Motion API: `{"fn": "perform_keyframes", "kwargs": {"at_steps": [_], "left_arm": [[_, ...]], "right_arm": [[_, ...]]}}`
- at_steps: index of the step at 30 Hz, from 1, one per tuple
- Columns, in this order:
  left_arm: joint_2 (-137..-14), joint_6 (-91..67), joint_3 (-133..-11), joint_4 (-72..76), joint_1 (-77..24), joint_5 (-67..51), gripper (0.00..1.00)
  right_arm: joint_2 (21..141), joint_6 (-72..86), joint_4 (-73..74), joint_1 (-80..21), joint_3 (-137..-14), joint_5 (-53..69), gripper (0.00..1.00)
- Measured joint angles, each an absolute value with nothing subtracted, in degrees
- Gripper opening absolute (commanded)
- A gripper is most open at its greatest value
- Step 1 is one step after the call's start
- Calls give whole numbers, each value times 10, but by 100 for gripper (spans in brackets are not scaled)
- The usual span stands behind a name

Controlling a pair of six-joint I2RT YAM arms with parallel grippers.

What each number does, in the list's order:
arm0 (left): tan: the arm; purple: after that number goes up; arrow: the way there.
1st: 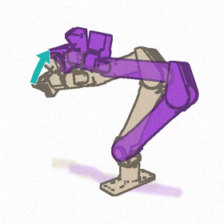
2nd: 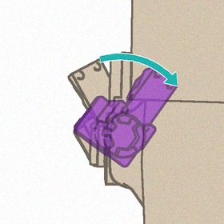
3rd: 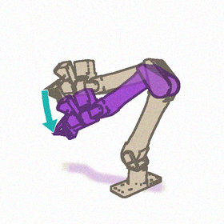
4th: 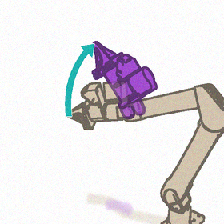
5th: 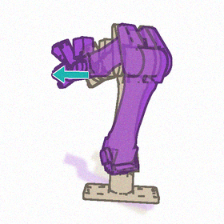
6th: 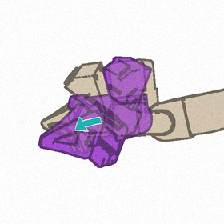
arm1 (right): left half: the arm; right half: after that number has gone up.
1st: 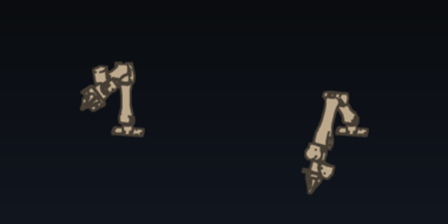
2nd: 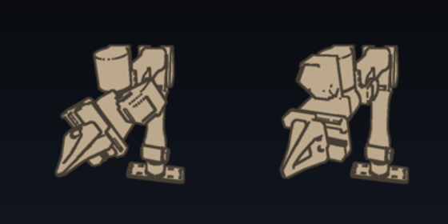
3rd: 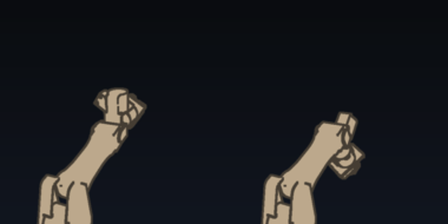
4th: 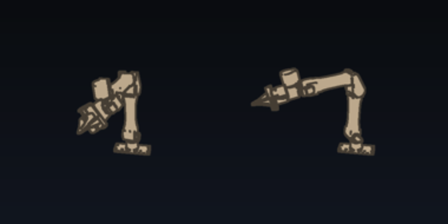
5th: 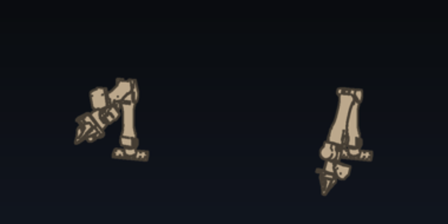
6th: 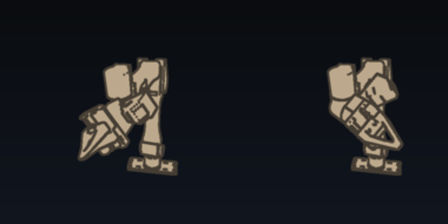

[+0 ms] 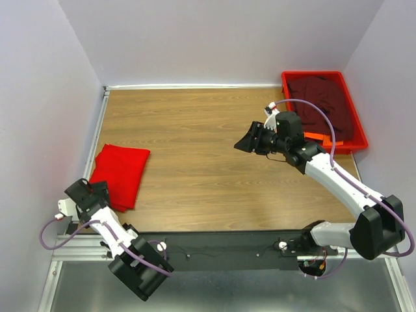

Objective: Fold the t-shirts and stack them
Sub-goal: Neatly place the folded tshirt to the corner, then reset both grippers

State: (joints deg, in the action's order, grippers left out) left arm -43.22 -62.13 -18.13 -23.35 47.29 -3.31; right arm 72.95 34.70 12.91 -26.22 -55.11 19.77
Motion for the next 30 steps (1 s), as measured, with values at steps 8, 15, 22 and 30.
{"fn": "perform_keyframes", "kwargs": {"at_steps": [8,15,22,30], "left_arm": [[-457,-569,-312,-315,472,0,98],[-474,-538,-435,-347,462,28,98],[-502,-529,-514,-304,278,49,99],[-646,-518,-655,-245,-51,148,98]], "right_arm": [[729,347,129,-262,-551,198,63],[729,347,129,-262,-551,198,63],[733,347,129,-262,-551,190,63],[736,347,129,-262,-551,151,64]]}}
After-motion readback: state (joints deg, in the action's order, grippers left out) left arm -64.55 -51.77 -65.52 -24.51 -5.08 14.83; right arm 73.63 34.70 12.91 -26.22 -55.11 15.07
